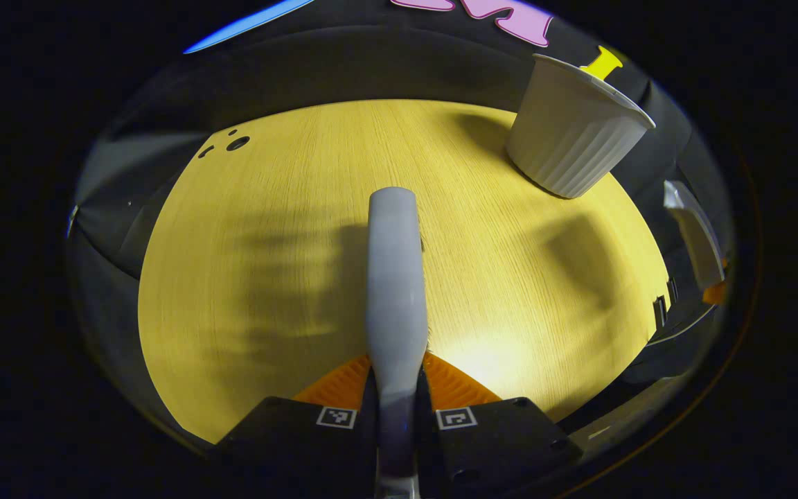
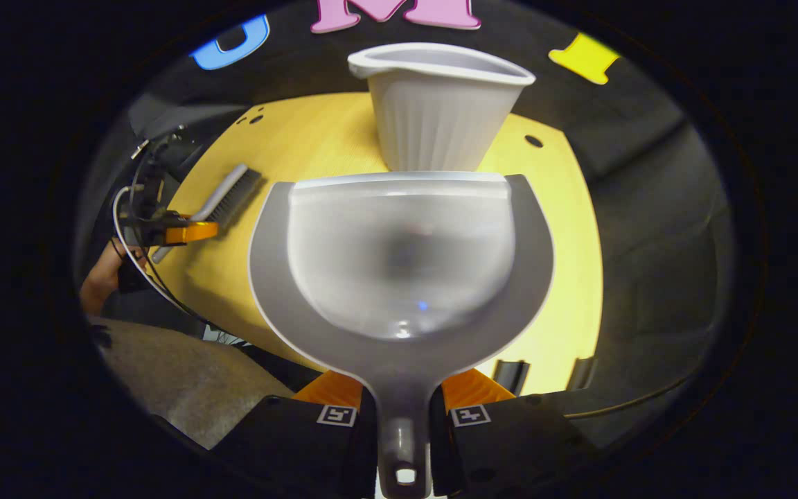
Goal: Pick up the small broom and dustpan from the desktop, sweep the trash into the dustpan with the broom, and then empty the trash into the garbage bin.
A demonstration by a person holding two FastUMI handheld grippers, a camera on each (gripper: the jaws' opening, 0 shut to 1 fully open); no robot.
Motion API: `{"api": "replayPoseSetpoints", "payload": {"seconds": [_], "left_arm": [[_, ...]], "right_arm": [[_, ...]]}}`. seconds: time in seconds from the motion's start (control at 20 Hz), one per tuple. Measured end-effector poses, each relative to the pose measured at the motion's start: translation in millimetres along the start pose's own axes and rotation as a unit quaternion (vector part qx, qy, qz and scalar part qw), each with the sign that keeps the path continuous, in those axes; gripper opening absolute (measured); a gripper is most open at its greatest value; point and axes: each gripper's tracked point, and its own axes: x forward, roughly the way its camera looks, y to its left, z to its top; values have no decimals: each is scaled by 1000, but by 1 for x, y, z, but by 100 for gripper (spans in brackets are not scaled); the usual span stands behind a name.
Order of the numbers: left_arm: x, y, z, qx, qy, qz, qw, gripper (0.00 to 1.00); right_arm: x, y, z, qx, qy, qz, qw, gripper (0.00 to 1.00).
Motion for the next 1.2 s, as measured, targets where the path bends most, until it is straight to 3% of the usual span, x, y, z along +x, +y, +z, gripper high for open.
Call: {"api": "replayPoseSetpoints", "payload": {"seconds": [0.2, 0.25, 0.45, 0.65, 0.7, 0.75, 1.0, 1.05, 1.15, 1.2], "left_arm": [[2, 1, -2, -9, 2, 13, 1000, 27], [3, 1, -1, -14, 2, 14, 1000, 24], [6, 4, -3, -25, 1, 24, 999, 28], [7, 9, -4, -26, 4, 40, 999, 31], [7, 10, -5, -27, 5, 42, 999, 28], [7, 10, -5, -29, 7, 45, 999, 28], [9, 14, -9, -31, 17, 54, 998, 29], [9, 15, -7, -29, 16, 54, 998, 33], [8, 15, -6, -25, 15, 56, 998, 30], [8, 16, -3, -21, 14, 58, 998, 35]], "right_arm": [[69, 33, 8, 40, 1, 26, 999, 39], [81, 40, 14, 45, -2, 28, 999, 35], [112, 52, 23, 31, 0, 24, 999, 34], [130, 62, 22, 4, 9, 16, 1000, 35], [134, 61, 23, 4, 10, 13, 1000, 39], [137, 61, 22, 7, 13, 13, 1000, 34], [146, 63, 23, 29, 18, 7, 999, 35], [146, 64, 23, 32, 18, 6, 999, 29], [146, 64, 23, 29, 21, 6, 999, 36], [148, 64, 22, 26, 21, 5, 999, 43]]}}
